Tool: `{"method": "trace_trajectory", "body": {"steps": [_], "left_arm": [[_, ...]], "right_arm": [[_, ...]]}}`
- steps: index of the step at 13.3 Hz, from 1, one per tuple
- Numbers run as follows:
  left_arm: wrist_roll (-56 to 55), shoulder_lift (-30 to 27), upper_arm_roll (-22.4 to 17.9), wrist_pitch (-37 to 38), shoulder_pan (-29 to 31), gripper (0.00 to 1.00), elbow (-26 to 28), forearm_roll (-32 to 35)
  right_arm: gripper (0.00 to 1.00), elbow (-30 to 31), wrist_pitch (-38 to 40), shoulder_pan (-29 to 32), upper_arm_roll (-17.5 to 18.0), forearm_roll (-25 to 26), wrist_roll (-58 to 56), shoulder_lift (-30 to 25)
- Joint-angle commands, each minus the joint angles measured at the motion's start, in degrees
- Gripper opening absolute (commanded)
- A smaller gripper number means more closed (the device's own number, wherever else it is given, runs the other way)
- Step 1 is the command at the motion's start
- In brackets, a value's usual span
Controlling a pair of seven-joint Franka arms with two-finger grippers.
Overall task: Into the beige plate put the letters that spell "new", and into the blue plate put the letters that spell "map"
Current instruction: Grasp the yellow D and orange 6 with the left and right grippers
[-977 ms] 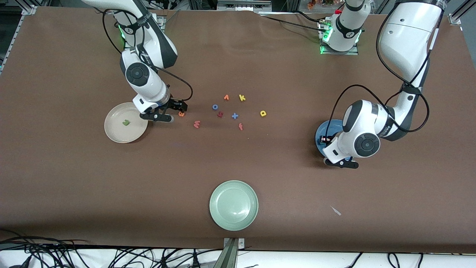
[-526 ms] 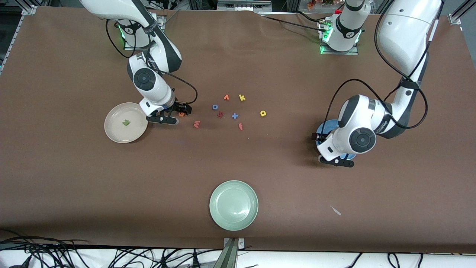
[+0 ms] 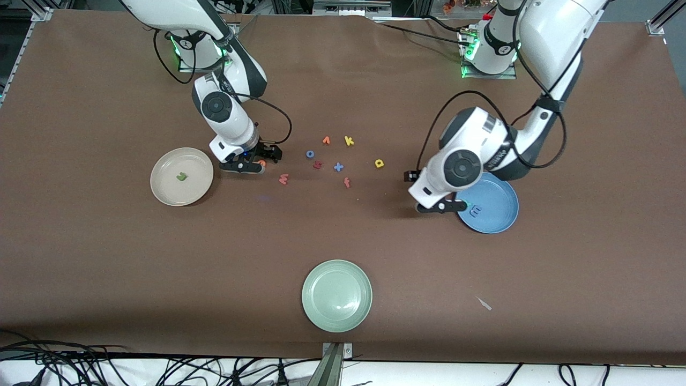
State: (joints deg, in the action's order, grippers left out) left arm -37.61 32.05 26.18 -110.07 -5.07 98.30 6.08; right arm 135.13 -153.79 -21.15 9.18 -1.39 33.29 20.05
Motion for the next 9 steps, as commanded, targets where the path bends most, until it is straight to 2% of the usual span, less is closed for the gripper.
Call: {"method": "trace_trajectory", "body": {"steps": [1,4,6,8,9], "left_arm": [[-7.11,0.73,0.54,-4.43,-2.56,0.94,2.16,0.87],[-13.88,3.46,0.45,-8.83,-8.18,0.94,2.42,1.39],[-16.95,5.56,0.54,-12.43,-9.25,0.92,2.51,1.48],[-20.56,6.62,0.45,-17.95,-10.22,0.92,4.96,1.57],[-21.53,6.54,0.54,-22.25,-9.7,0.92,7.58,1.57]], "right_arm": [[0.93,0.66,-1.51,-0.56,-0.3,1.3,-0.06,1.13],[0.88,0.57,-1.16,-0.39,-1.44,3.14,-1.11,1.13],[0.83,0.49,-1.16,-0.39,-2.06,3.59,-1.47,1.13],[0.77,0.49,-1.16,-0.39,-2.06,3.59,-1.38,1.13],[0.69,0.49,-1.16,-0.39,-2.06,3.59,-1.38,1.13]]}}
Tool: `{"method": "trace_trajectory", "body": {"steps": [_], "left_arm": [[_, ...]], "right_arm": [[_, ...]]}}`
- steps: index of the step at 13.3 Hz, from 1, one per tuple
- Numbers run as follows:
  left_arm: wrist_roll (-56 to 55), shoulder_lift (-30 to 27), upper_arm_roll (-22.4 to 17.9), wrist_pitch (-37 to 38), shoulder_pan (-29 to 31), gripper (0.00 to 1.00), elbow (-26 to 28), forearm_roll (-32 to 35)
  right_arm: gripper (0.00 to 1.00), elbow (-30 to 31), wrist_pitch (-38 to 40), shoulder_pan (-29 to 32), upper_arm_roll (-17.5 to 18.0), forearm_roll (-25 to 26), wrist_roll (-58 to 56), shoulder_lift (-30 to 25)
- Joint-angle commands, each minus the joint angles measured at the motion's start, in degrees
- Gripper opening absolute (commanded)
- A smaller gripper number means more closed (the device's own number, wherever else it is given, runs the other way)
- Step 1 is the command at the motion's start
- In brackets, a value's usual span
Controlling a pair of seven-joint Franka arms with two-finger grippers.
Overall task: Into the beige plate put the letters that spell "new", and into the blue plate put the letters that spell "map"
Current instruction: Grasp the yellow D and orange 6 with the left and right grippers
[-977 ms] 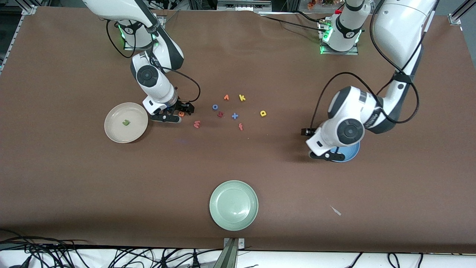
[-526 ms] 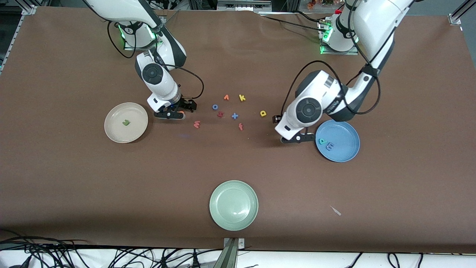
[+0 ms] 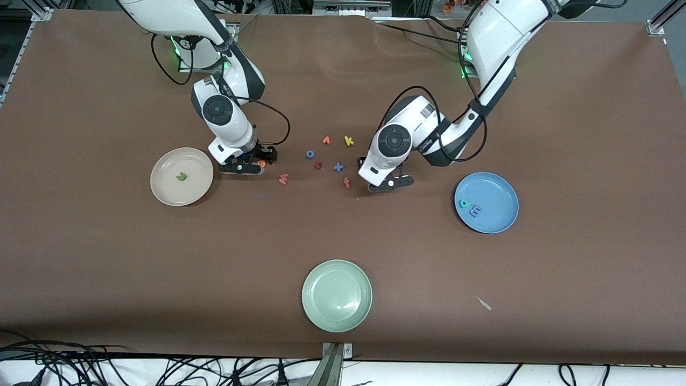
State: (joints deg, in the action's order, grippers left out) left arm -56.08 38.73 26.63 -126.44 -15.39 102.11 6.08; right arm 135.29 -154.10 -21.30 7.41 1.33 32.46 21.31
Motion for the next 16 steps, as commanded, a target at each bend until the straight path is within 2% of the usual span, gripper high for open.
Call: {"method": "trace_trajectory", "body": {"steps": [1,5,7,9,13,14,16], "left_arm": [[-3.07,-0.23,0.09,-7.92,0.71,0.92,5.37,1.57],[-3.42,-0.41,0.0,-8.03,0.36,0.92,6.09,1.57],[-3.42,-0.41,0.0,-8.03,0.36,0.85,6.17,1.57],[-3.34,-0.23,0.0,-8.03,0.36,0.7,6.17,1.57],[-3.25,-0.49,0.0,-7.5,0.71,0.15,5.91,1.57],[-3.25,-0.76,0.0,-7.07,0.89,0.08,5.74,1.65],[-2.81,-1.81,-0.26,-3.74,0.98,0.05,4.77,1.65]], "right_arm": [[0.67,0.23,-0.85,-0.23,-0.29,0.86,-0.47,-0.12],[0.58,0.23,-0.85,-0.23,-0.29,0.86,-0.12,-0.21],[0.54,0.15,-0.85,-0.23,-0.29,0.86,0.05,-0.21],[0.48,0.15,-0.85,-0.23,-0.29,0.86,0.14,-0.21],[0.42,0.15,-0.85,-0.23,-0.29,0.78,0.93,-0.21],[0.42,0.06,-0.85,-0.23,-0.29,0.69,1.37,-0.12],[0.37,0.06,-0.94,-0.23,-0.29,0.78,1.46,-0.12]]}}
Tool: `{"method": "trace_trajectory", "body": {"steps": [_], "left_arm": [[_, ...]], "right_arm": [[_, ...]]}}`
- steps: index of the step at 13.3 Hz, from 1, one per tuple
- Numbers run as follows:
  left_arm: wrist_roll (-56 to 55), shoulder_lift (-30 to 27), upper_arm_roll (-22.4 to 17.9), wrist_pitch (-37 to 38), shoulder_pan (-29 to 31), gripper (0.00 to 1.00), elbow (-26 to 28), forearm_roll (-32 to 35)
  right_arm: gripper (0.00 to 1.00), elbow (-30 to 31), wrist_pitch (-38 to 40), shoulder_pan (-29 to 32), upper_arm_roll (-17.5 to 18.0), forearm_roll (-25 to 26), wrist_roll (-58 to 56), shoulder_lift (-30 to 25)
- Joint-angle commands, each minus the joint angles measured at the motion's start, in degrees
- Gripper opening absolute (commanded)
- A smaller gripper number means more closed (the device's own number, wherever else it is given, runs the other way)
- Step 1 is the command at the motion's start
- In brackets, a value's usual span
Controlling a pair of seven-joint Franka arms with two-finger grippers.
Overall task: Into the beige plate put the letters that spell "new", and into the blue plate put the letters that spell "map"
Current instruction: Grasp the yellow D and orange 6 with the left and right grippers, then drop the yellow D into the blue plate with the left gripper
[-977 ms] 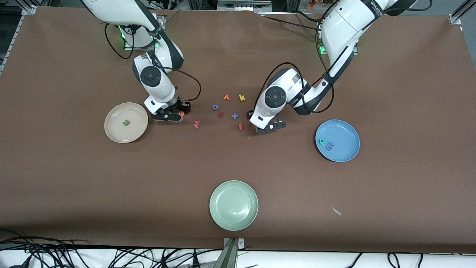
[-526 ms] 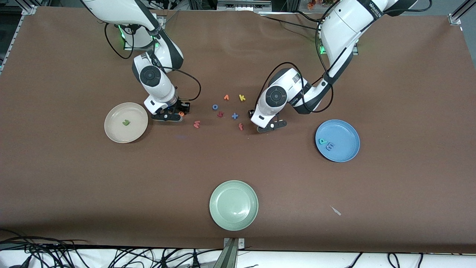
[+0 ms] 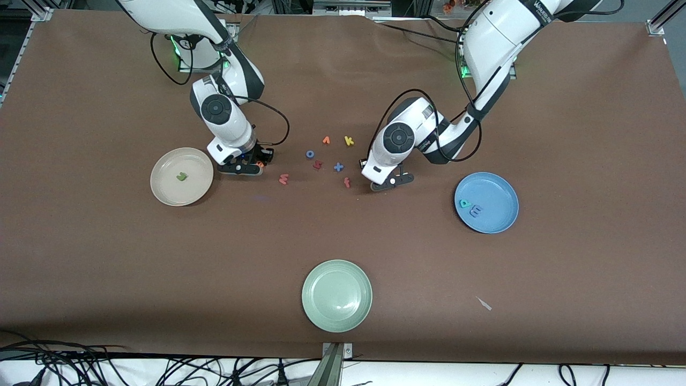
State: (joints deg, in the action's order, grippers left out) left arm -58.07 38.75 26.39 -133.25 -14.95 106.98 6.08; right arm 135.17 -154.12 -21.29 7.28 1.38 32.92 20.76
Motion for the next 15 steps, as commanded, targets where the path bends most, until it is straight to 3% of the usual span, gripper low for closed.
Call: {"method": "trace_trajectory", "body": {"steps": [1,4,11,15], "left_arm": [[-0.47,-2.79,-0.02,6.21,1.31,0.05,-1.49,1.74],[6.62,-5.95,-0.2,16.77,3.77,0.06,-5.02,1.74],[36.77,-8.43,-0.46,20.22,19.06,0.08,-4.58,2.09],[44.79,-5.27,-0.46,19.69,23.81,0.12,-2.04,16.49]], "right_arm": [[0.36,0.09,-0.92,-0.24,-0.16,0.64,1.1,0.42],[0.34,0.09,-0.92,-0.24,-0.16,0.64,1.1,0.42],[0.31,-0.09,-0.92,-0.24,-0.16,0.37,1.1,0.42],[0.3,-0.44,-0.83,-0.24,-0.16,0.37,1.18,0.33]]}}
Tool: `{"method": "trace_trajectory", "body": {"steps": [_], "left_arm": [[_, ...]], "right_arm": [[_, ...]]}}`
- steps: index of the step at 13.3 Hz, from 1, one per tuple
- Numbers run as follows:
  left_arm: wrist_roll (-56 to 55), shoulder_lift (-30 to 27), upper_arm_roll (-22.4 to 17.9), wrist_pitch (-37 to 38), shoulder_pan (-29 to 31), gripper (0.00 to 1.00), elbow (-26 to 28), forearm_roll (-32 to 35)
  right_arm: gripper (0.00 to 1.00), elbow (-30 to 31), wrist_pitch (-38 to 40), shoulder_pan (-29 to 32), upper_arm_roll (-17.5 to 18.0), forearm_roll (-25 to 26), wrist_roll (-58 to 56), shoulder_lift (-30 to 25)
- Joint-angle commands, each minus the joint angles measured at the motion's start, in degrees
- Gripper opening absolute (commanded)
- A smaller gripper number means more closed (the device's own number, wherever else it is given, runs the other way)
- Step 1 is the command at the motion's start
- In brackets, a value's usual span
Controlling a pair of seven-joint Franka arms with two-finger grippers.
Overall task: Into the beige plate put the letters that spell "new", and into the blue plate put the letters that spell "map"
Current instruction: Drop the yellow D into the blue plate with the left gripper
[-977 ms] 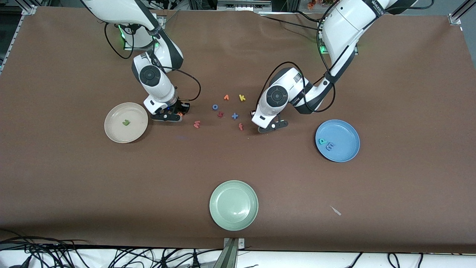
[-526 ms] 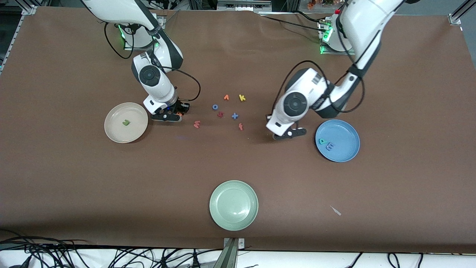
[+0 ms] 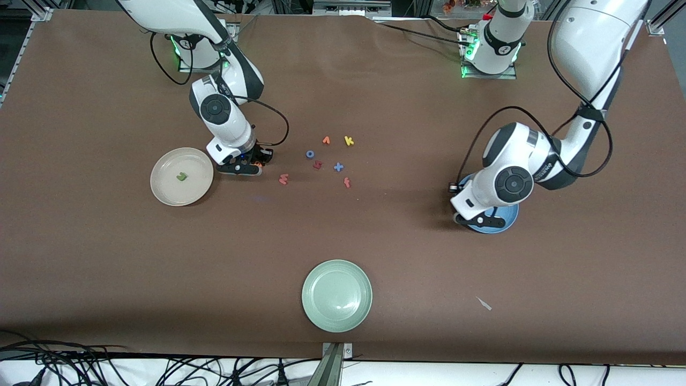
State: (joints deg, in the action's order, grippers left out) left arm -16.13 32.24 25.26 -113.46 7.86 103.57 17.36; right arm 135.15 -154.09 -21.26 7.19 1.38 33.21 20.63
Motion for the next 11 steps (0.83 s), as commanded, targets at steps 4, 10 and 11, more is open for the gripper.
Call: {"method": "trace_trajectory", "body": {"steps": [4,10,11], "left_arm": [[2.94,2.21,0.66,-0.44,2.51,0.43,1.37,5.67],[5.74,-0.85,1.19,0.43,2.51,0.99,0.14,5.49],[6.89,-2.96,1.28,1.65,2.34,1.0,-0.73,5.49]], "right_arm": [[0.28,-1.55,1.76,-0.27,-0.16,0.47,0.54,-0.68],[0.27,-7.26,14.77,-0.09,-2.0,0.73,-2.52,-3.23],[0.27,-7.35,15.66,-0.09,-3.31,0.73,-4.89,-3.75]]}}
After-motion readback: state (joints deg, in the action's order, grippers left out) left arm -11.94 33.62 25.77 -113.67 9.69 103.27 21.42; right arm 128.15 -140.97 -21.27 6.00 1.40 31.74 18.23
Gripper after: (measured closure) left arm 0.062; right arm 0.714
